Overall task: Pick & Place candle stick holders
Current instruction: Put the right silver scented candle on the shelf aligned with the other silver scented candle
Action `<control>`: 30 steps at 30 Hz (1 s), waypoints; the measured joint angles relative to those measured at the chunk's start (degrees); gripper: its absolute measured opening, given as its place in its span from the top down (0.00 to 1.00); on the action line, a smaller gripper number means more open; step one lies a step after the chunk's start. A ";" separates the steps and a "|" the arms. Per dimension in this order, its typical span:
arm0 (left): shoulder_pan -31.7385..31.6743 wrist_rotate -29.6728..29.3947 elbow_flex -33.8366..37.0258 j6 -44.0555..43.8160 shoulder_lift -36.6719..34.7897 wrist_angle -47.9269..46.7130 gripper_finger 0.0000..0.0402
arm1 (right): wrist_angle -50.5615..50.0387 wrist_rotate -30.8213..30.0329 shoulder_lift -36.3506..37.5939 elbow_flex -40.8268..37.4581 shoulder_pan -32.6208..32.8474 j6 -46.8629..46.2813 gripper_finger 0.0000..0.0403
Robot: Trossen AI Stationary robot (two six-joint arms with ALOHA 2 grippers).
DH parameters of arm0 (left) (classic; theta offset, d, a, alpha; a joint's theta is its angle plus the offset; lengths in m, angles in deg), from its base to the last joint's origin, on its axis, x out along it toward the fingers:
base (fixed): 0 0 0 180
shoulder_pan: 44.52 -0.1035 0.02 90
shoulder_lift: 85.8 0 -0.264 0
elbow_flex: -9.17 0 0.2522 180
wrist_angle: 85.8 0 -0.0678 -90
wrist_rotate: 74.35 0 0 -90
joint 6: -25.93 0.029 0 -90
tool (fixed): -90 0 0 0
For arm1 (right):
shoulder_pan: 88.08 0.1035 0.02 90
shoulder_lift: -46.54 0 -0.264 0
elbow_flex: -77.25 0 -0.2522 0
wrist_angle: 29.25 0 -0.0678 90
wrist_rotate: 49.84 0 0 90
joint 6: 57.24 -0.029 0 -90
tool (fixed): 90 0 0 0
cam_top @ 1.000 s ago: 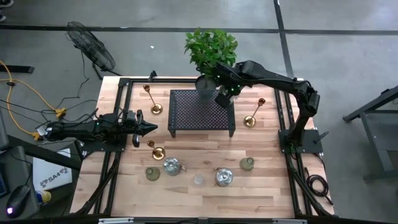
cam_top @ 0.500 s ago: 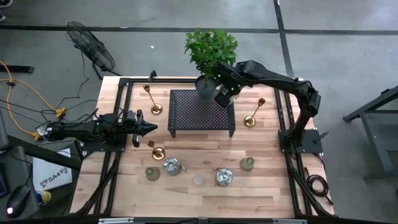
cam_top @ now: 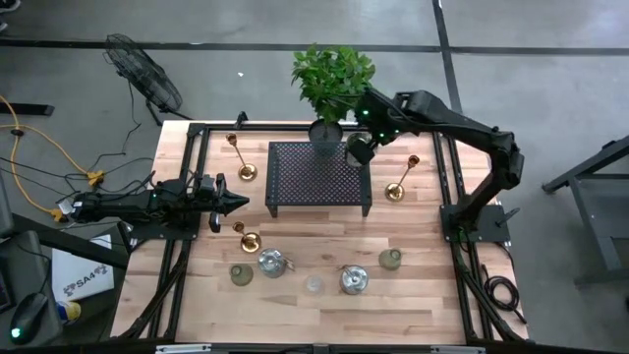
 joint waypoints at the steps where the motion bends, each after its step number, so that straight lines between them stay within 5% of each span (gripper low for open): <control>1: 0.01 0.00 0.00 -0.02 0.01 0.00 1.00 | -0.35 0.02 0.65 0.00 0.00 -0.52 0.01; 16: 0.02 0.00 0.00 0.00 -0.01 0.00 1.00 | -3.50 -10.94 8.10 0.00 10.31 -6.85 0.01; 30: 0.00 0.00 0.00 -0.02 0.01 0.00 1.00 | -3.30 -9.72 7.85 0.00 26.83 -7.67 0.01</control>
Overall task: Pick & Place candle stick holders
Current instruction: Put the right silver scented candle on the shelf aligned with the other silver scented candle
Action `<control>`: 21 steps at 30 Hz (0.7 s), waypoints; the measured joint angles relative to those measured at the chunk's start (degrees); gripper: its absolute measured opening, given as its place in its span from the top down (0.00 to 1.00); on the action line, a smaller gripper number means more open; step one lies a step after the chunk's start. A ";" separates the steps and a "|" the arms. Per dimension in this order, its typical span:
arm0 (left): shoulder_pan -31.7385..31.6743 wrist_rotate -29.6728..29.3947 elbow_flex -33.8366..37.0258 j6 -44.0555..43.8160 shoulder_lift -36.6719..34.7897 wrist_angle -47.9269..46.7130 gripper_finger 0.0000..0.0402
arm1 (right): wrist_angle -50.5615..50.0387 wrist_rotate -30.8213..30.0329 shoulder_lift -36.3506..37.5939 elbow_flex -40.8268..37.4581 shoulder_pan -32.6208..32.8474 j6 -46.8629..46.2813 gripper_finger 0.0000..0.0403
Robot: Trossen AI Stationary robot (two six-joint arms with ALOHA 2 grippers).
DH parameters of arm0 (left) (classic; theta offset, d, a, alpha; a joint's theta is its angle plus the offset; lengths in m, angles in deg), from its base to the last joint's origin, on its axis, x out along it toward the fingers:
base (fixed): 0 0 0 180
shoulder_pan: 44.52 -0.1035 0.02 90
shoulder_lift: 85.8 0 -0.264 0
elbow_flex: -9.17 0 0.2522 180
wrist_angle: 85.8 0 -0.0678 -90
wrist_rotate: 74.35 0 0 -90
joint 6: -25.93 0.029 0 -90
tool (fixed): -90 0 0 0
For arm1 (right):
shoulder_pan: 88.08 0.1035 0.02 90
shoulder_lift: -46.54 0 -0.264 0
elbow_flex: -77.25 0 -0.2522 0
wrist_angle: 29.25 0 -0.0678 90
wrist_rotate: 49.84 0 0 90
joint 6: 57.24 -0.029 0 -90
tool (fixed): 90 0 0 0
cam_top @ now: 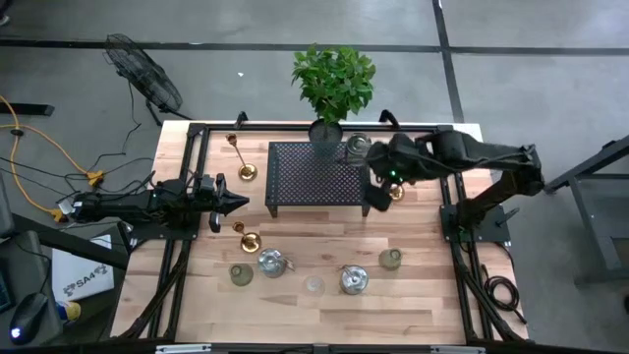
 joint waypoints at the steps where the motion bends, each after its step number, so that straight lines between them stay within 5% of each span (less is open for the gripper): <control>1: 0.02 0.00 0.00 0.02 -0.01 0.00 1.00 | 0.00 0.26 0.00 0.00 0.94 -0.41 0.01; 21: 0.00 0.00 0.00 0.02 0.00 0.00 1.00 | 4.06 -0.48 -7.90 -6.28 9.31 -6.44 0.01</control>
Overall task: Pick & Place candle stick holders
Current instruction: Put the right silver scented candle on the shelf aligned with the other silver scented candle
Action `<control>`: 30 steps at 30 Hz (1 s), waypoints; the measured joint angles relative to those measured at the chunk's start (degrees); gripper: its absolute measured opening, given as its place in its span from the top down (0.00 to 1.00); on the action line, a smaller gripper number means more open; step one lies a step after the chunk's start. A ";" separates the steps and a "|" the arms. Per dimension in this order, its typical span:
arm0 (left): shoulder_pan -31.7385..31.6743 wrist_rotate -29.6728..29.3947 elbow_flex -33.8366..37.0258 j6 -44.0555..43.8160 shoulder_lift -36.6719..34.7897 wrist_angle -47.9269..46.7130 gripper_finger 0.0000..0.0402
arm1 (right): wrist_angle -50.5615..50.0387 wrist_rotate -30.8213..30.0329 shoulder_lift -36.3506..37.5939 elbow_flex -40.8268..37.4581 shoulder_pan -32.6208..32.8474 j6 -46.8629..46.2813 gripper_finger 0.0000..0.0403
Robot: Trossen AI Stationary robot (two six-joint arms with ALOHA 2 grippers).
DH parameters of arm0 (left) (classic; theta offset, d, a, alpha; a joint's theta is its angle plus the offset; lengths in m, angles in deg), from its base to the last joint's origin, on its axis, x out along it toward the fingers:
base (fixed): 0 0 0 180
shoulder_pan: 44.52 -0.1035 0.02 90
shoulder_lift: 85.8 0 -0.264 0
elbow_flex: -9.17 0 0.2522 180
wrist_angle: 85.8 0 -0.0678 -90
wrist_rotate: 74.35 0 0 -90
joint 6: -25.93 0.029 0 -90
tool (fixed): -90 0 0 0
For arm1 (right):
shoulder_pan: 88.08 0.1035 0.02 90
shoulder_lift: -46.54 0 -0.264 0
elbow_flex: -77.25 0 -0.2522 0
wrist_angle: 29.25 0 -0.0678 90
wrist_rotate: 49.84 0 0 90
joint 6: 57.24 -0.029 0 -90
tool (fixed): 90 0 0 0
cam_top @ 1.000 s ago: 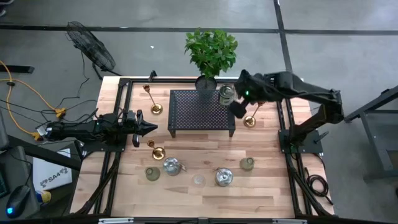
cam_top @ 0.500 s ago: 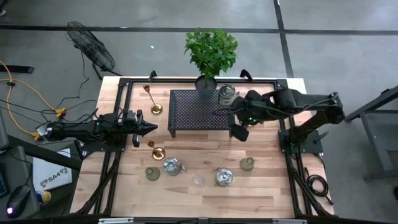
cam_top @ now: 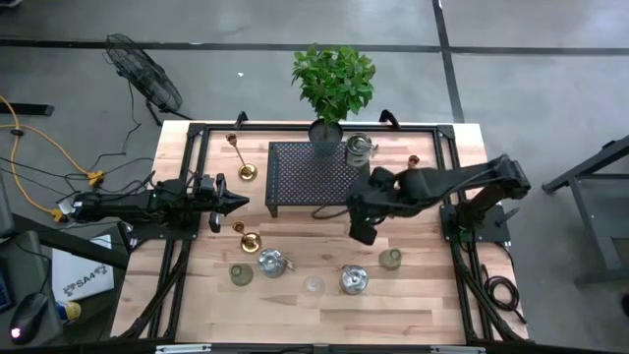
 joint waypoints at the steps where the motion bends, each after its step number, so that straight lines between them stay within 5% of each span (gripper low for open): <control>1: 0.00 0.00 0.00 0.00 0.00 0.00 1.00 | 0.10 0.12 -0.13 -0.87 0.15 -0.64 0.01; 30: 0.01 0.00 0.00 0.00 0.00 0.00 1.00 | 7.80 0.46 -0.30 -13.28 4.04 -11.02 0.01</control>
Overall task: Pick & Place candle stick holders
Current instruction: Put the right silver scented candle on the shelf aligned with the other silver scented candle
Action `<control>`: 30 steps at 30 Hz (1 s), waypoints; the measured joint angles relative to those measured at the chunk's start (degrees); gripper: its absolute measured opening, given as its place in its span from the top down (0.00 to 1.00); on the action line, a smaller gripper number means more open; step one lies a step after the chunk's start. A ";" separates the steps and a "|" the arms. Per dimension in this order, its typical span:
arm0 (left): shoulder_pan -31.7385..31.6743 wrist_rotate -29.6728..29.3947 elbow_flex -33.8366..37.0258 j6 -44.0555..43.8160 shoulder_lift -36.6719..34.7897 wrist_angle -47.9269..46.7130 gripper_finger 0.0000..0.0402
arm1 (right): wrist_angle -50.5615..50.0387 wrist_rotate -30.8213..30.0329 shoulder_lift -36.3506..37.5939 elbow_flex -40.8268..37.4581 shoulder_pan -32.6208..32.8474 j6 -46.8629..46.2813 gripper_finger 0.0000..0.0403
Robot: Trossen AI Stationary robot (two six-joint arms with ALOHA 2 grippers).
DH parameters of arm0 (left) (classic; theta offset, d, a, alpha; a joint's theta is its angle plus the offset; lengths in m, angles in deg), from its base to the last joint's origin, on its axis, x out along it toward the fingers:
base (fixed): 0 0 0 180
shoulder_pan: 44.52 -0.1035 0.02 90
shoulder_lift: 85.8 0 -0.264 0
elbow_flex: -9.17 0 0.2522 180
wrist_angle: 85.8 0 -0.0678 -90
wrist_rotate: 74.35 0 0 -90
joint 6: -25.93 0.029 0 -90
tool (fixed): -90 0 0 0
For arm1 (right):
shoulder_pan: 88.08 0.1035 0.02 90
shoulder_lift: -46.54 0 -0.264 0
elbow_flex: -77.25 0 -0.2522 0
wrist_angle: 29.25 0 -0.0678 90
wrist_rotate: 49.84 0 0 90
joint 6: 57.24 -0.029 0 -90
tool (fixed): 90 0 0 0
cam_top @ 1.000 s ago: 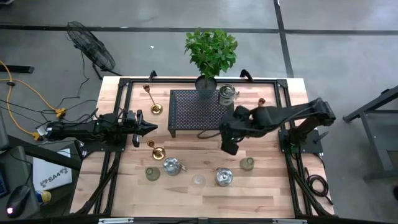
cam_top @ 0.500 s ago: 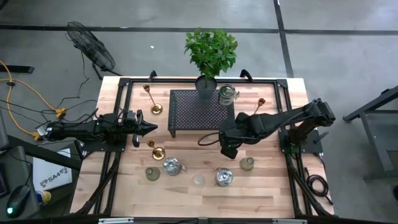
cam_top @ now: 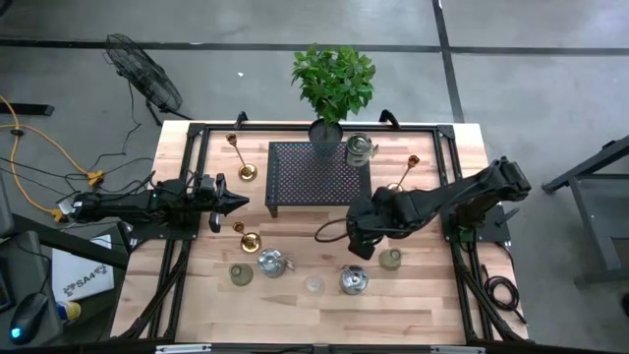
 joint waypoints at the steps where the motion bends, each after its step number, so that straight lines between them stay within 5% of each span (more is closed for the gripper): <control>1: 0.00 0.00 0.00 0.00 -0.01 0.00 1.00 | 0.23 0.33 -0.01 -0.53 0.12 -0.70 0.01; 30: -0.01 -0.01 0.00 -0.01 -0.02 0.00 1.00 | 9.57 2.82 2.33 -12.19 7.98 -8.74 0.01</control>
